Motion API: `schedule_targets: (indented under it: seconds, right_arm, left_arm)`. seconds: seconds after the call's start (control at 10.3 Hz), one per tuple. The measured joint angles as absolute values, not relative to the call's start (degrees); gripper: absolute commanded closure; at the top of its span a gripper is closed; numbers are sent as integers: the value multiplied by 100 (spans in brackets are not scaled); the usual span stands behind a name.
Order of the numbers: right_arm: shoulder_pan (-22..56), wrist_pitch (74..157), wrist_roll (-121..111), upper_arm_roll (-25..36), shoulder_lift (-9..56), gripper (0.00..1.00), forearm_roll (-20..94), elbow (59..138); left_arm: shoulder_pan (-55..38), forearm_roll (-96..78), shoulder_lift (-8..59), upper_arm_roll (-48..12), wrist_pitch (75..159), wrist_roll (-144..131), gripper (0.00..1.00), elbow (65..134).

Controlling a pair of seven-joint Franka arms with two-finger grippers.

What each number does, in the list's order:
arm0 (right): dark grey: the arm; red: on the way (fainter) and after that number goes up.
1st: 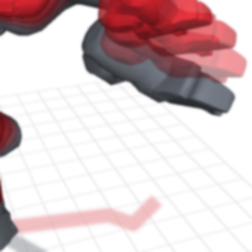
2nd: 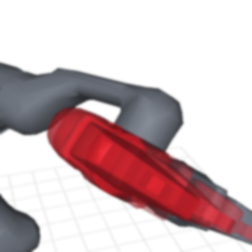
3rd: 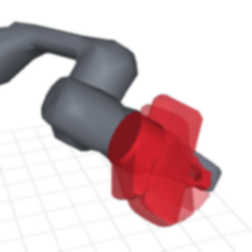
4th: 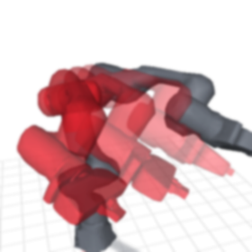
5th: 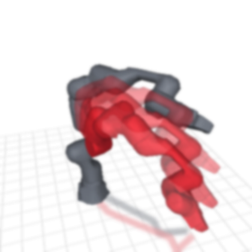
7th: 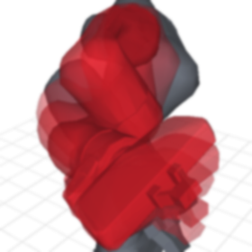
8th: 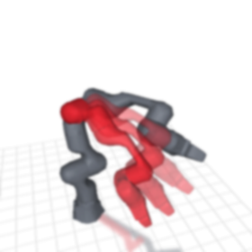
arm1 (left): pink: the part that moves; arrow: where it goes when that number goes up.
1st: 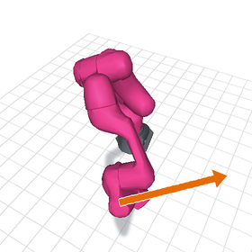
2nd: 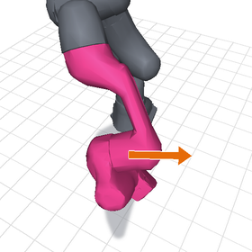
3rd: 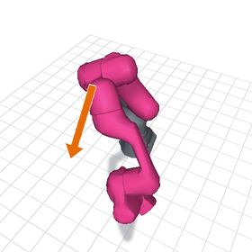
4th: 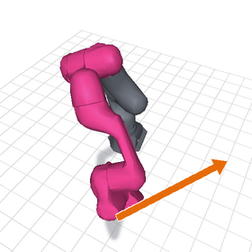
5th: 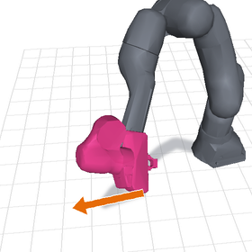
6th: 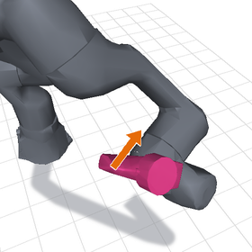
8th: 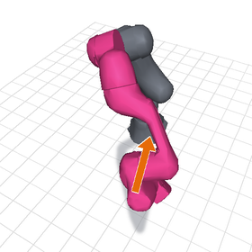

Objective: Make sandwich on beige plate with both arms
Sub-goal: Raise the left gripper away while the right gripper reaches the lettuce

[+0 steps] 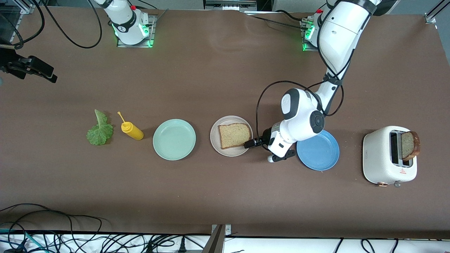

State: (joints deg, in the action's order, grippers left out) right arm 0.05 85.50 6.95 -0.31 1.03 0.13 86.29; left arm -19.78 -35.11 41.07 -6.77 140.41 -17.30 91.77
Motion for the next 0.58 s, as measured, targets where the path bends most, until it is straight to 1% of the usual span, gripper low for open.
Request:
schedule_targets:
  seconds: [0.19,0.39,0.58]
  right_arm:
    - [3,8561,695,-22,144,0,12,8631]
    - [-9,8641,614,-1,331,0,7,8645]
    - [-9,8646,356,1,653,0,-136,8668]
  left_arm:
    - [-1819,-3172,4030,-650,13870,-1734,0,9163]
    - [-1525,-2497,3910,-613,13341,-1746,0,9131]
    - [-1234,-1952,3721,-595,12775,-1746,0,9107]
